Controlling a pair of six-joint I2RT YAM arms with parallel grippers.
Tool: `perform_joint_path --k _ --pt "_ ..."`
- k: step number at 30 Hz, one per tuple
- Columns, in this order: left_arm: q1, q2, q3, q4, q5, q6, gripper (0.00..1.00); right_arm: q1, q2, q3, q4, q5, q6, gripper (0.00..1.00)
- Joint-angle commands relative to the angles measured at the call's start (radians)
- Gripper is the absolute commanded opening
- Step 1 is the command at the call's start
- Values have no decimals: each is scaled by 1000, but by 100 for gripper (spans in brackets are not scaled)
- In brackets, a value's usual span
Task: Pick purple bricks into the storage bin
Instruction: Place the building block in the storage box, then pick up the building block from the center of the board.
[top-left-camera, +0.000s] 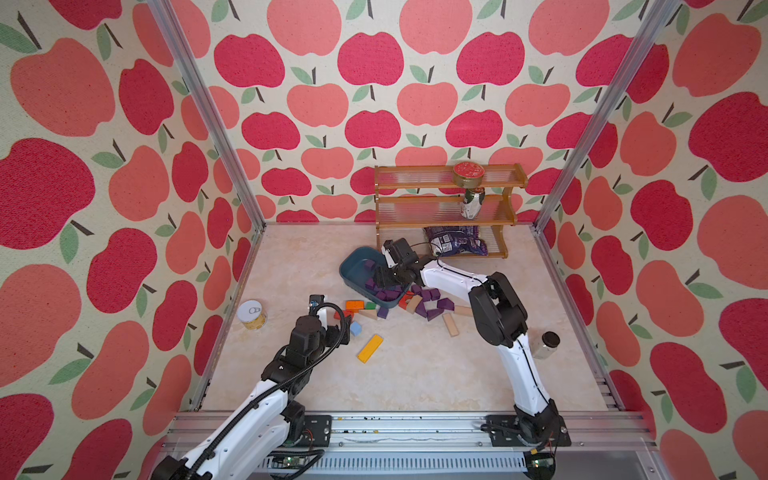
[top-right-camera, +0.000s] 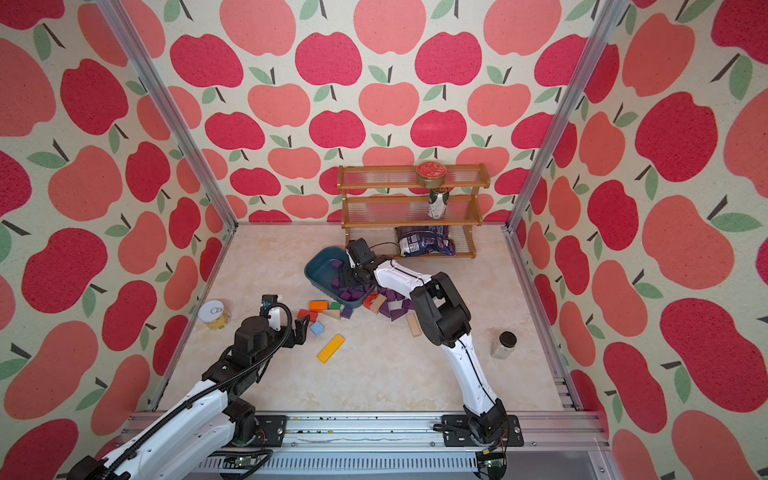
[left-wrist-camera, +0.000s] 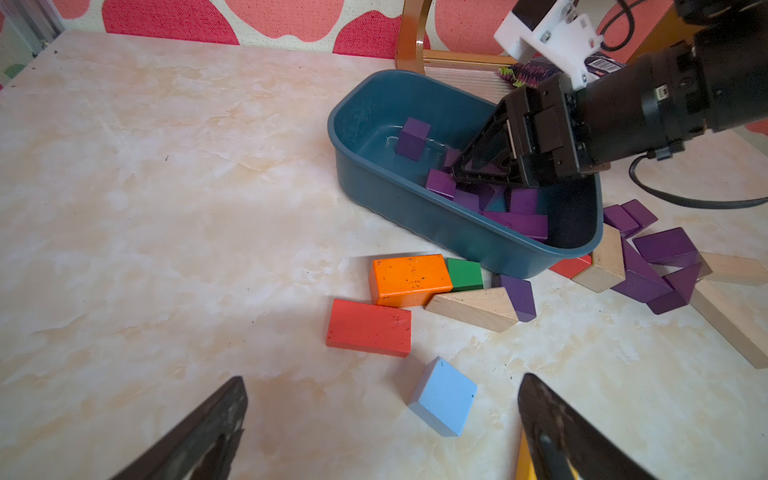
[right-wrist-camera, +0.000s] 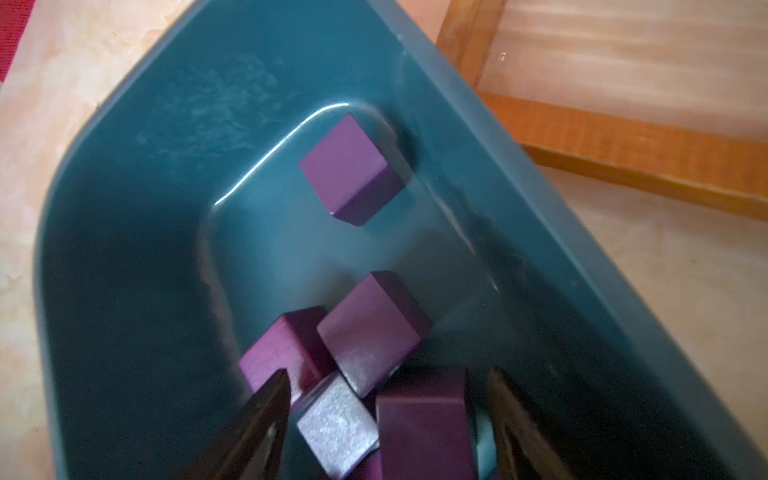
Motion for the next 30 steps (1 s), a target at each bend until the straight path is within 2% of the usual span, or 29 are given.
perform_joint_path --k 1,13,21,25,30 --pt "8 1 -7 12 1 -10 99 8 -121 -26 18 17 -29 76" --pt "7 3 -6 14 7 -9 99 30 -425 -231 -2 118 -45 76" --pt "7 5 -9 31 61 2 99 45 -713 -554 27 183 -49 74" --pt "4 -15 -8 22 78 0 99 65 -863 -748 146 202 -95 81" --pt "-12 -30 -5 38 89 -24 100 67 -997 -871 141 197 -109 82"
